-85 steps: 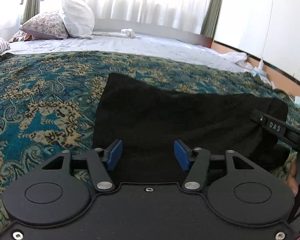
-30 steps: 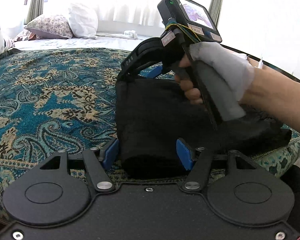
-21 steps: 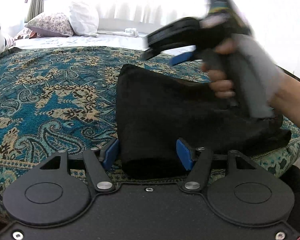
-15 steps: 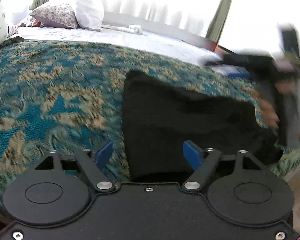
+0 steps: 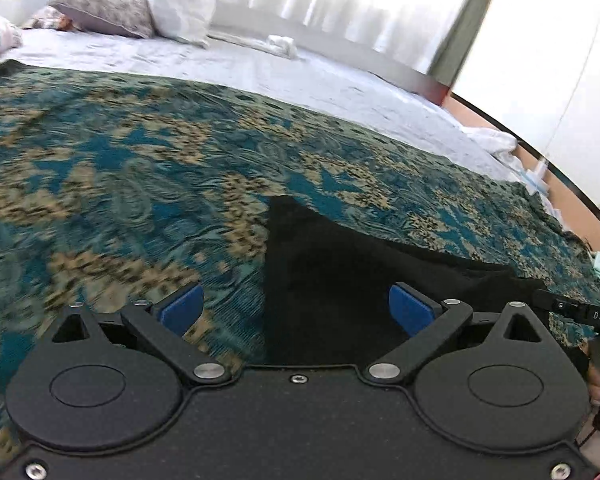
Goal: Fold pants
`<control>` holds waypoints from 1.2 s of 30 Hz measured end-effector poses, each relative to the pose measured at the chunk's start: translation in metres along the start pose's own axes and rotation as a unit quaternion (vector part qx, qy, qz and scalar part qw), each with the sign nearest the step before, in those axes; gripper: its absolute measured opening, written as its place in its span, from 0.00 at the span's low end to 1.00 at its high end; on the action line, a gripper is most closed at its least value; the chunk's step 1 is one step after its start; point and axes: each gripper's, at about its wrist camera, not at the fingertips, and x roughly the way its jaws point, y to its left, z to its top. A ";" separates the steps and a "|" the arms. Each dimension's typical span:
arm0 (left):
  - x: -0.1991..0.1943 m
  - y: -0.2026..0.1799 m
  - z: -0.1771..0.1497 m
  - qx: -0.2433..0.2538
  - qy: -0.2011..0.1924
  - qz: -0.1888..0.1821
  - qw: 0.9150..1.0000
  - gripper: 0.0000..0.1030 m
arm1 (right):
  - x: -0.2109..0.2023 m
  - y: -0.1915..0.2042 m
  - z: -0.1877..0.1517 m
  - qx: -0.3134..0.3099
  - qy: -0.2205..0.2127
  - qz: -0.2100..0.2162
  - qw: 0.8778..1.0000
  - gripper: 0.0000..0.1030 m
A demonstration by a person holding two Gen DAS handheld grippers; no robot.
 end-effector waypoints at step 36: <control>0.077 -0.022 0.010 0.119 0.056 -0.009 0.991 0.99 | 0.042 0.000 0.000 -0.011 0.033 0.101 0.994 0.85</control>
